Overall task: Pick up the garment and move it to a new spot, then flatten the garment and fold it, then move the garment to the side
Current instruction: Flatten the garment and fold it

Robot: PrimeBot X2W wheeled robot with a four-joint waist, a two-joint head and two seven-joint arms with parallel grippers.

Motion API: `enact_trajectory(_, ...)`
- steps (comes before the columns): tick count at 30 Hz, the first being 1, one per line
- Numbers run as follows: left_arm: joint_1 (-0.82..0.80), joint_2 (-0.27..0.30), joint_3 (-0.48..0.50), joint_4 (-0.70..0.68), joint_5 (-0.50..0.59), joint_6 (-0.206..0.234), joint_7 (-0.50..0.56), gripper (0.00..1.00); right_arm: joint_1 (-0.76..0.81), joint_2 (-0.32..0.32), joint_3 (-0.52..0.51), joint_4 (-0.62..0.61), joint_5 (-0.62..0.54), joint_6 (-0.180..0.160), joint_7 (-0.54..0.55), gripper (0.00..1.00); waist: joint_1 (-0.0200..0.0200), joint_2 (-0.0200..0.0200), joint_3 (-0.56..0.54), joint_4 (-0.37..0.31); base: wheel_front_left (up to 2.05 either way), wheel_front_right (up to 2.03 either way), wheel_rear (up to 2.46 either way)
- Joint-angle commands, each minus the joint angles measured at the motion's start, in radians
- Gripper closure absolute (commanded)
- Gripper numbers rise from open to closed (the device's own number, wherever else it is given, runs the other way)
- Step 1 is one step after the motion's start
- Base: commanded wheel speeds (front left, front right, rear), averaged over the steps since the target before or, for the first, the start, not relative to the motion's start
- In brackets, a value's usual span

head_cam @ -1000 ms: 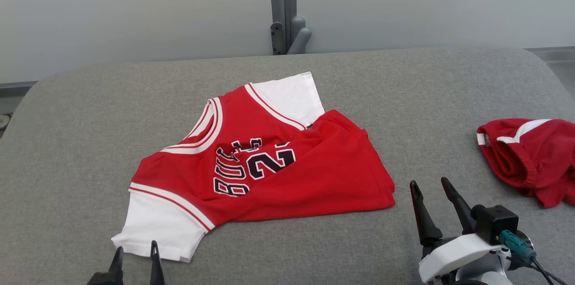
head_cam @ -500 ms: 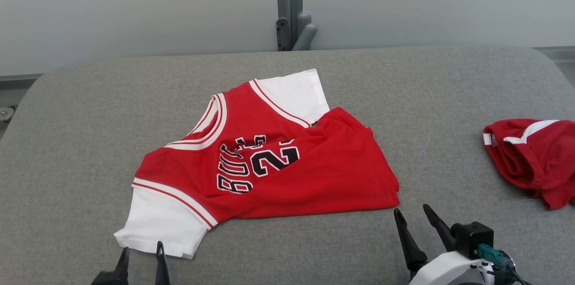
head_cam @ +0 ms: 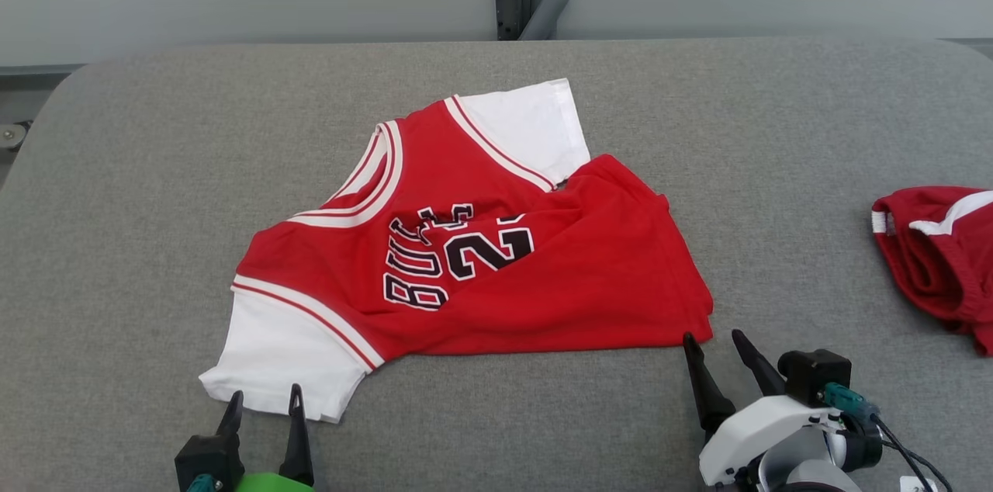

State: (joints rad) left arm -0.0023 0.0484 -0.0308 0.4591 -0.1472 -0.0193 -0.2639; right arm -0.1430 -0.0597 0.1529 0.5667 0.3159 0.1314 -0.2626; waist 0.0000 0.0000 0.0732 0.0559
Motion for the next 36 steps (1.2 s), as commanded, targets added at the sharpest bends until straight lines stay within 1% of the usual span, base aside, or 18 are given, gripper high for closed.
enact_trajectory(1, -0.016, 0.004, 0.003, -0.002, 0.007, 0.0, 0.0, 0.0, -0.026, 0.002, 0.003, 0.01, 0.013, -0.002, -0.003, 0.03, 0.0, 0.0, 0.022, 0.011, 0.0, 0.0, 0.0)
enact_trajectory(3, -0.02, 0.004, 0.006, 0.001, 0.009, 0.001, 0.0, 0.0, -0.04, 0.002, 0.006, 0.025, 0.021, -0.002, -0.003, 0.07, 0.0, 0.0, 0.029, 0.012, 0.0, 0.0, 0.0)
enact_trajectory(4, -0.021, 0.004, 0.008, 0.003, 0.01, -0.001, 0.0, 0.0, -0.046, 0.003, 0.009, 0.033, 0.022, -0.002, -0.003, 0.12, 0.0, 0.0, 0.032, 0.013, 0.0, 0.0, 0.0)
enact_trajectory(6, -0.028, 0.004, 0.012, 0.004, 0.01, 0.0, 0.0, 0.0, -0.055, 0.004, 0.015, 0.054, 0.027, -0.002, -0.003, 0.35, 0.0, 0.0, 0.037, 0.015, 0.0, 0.0, 0.0)
enact_trajectory(8, -0.035, 0.004, 0.014, 0.001, 0.004, 0.006, 0.0, 0.0, -0.065, 0.004, 0.018, 0.072, 0.021, -0.002, -0.003, 0.5, 0.0, 0.0, 0.043, 0.018, 0.0, 0.0, 0.0)
enact_trajectory(11, -0.04, 0.004, 0.012, -0.002, -0.004, 0.011, 0.0, 0.0, -0.074, 0.005, 0.017, 0.086, 0.02, -0.002, -0.003, 0.49, 0.0, 0.0, 0.052, 0.02, 0.0, 0.0, 0.0)
enact_trajectory(13, -0.047, 0.004, 0.014, -0.002, -0.003, 0.012, 0.0, 0.0, -0.076, 0.006, 0.016, 0.089, 0.017, -0.002, -0.003, 0.42, 0.0, 0.0, 0.059, 0.02, 0.0, 0.0, 0.0)
enact_trajectory(15, -0.054, 0.004, 0.019, -0.002, 0.0, 0.011, 0.0, 0.0, -0.086, 0.006, 0.009, 0.085, 0.014, -0.002, -0.003, 0.36, 0.0, 0.0, 0.065, 0.019, 0.0, 0.0, 0.0)
enact_trajectory(18, -0.057, 0.004, 0.021, -0.003, 0.001, 0.01, 0.0, 0.0, -0.092, 0.006, 0.003, 0.088, 0.008, -0.002, -0.003, 0.34, 0.0, 0.0, 0.074, 0.019, 0.0, 0.0, 0.0)
enact_trajectory(19, -0.059, 0.004, 0.021, -0.003, 0.001, 0.009, 0.0, 0.0, -0.093, 0.007, 0.001, 0.093, 0.005, -0.002, -0.003, 0.4, 0.0, 0.0, 0.076, 0.02, 0.0, 0.0, 0.0)
enact_trajectory(20, -0.062, 0.004, 0.02, -0.003, 0.001, 0.009, 0.0, 0.0, -0.097, 0.007, 0.0, 0.096, 0.004, -0.002, -0.003, 0.5, 0.0, 0.0, 0.078, 0.021, 0.0, 0.0, 0.0)
enact_trajectory(21, -0.063, 0.004, 0.018, -0.003, -0.001, 0.009, 0.0, 0.0, -0.101, 0.007, -0.001, 0.1, 0.003, -0.002, -0.003, 0.54, 0.0, 0.0, 0.08, 0.022, 0.0, 0.0, 0.0)
enact_trajectory(22, -0.065, 0.004, 0.017, -0.003, -0.002, 0.01, 0.0, 0.0, -0.103, 0.007, -0.001, 0.105, 0.003, -0.002, -0.003, 0.81, 0.0, 0.0, 0.082, 0.023, 0.0, 0.0, 0.0)
enact_trajectory(23, -0.065, 0.004, 0.017, -0.003, -0.002, 0.01, 0.0, 0.0, -0.103, 0.007, -0.001, 0.105, 0.003, -0.002, -0.003, 0.81, 0.0, 0.0, 0.082, 0.023, 0.0, 0.0, 0.0)
enact_trajectory(24, -0.067, 0.004, 0.016, -0.003, -0.003, 0.011, 0.0, 0.0, -0.105, 0.007, -0.001, 0.109, 0.002, -0.002, -0.003, 1.0, 0.0, 0.0, 0.083, 0.024, 0.0, 0.0, 0.0)
enact_trajectory(28, -0.076, 0.004, 0.028, 0.004, -0.006, 0.011, 0.0, 0.0, -0.108, 0.007, 0.0, 0.115, 0.002, -0.002, -0.003, 1.0, 0.0, 0.0, 0.091, 0.023, 0.0, 0.0, 0.0)
enact_trajectory(32, -0.084, 0.005, 0.054, 0.015, -0.002, 0.013, 0.0, 0.0, -0.083, -0.001, -0.02, 0.064, -0.007, -0.002, -0.003, 1.0, 0.0, 0.0, 0.1, 0.015, 0.0, 0.0, 0.0)
enact_trajectory(36, -0.096, 0.004, 0.089, 0.038, -0.007, 0.001, 0.0, 0.0, -0.031, -0.024, -0.049, -0.001, -0.029, -0.002, -0.003, 1.0, 0.0, 0.0, 0.107, -0.008, 0.0, 0.0, 0.0)
